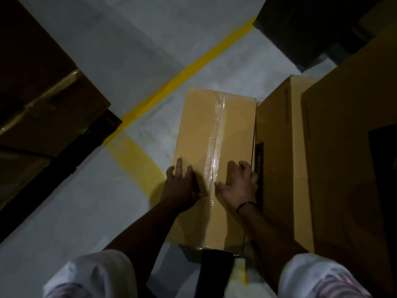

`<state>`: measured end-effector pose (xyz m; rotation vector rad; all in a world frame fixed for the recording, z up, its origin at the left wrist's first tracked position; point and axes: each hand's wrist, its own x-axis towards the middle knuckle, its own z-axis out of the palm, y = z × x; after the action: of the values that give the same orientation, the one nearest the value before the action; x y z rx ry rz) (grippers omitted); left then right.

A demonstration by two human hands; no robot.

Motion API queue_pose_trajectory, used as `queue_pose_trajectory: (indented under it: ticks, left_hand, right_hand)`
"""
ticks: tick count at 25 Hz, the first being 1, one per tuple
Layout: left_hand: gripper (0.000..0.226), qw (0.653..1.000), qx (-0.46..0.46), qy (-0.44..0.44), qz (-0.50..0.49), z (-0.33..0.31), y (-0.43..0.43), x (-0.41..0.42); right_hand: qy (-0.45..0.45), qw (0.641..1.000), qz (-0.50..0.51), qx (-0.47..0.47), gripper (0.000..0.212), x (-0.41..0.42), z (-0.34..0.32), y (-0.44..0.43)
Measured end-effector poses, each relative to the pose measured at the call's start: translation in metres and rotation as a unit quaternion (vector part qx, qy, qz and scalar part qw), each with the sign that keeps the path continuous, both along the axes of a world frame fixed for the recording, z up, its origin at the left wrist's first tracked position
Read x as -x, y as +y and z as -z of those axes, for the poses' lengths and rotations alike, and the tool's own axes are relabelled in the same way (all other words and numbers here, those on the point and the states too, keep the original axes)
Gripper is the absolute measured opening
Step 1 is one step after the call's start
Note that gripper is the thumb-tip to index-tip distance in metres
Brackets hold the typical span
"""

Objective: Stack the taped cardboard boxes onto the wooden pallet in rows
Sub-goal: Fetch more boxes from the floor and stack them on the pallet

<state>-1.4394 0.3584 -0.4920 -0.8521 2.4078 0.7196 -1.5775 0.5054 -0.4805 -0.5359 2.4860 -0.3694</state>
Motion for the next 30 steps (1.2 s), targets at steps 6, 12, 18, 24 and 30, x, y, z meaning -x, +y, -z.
queue_pose_trajectory:
  ticks: [6, 12, 18, 24, 30]
  left_hand:
    - [0.12, 0.992, -0.086, -0.007, -0.089, 0.005, -0.055, -0.03]
    - [0.113, 0.983, -0.116, -0.011, -0.139, -0.03, -0.047, -0.052]
    - [0.13, 0.974, -0.056, 0.034, -0.218, -0.209, -0.013, -0.098]
    - [0.121, 0.971, 0.08, 0.041, -0.221, -0.421, -0.006, -0.14]
    - [0.115, 0.933, 0.12, 0.12, -0.317, -0.562, 0.004, -0.206]
  right_hand:
    - [-0.019, 0.995, 0.035, 0.092, 0.072, -0.004, -0.004, -0.024]
    - [-0.04, 0.996, 0.006, 0.085, 0.06, -0.025, -0.028, -0.03]
    - [-0.002, 0.997, -0.073, 0.034, 0.063, -0.068, -0.166, -0.024]
    - [0.035, 0.983, -0.156, 0.086, 0.064, -0.111, -0.369, -0.03]
    - [0.113, 0.94, -0.261, 0.19, 0.05, -0.144, -0.522, -0.074]
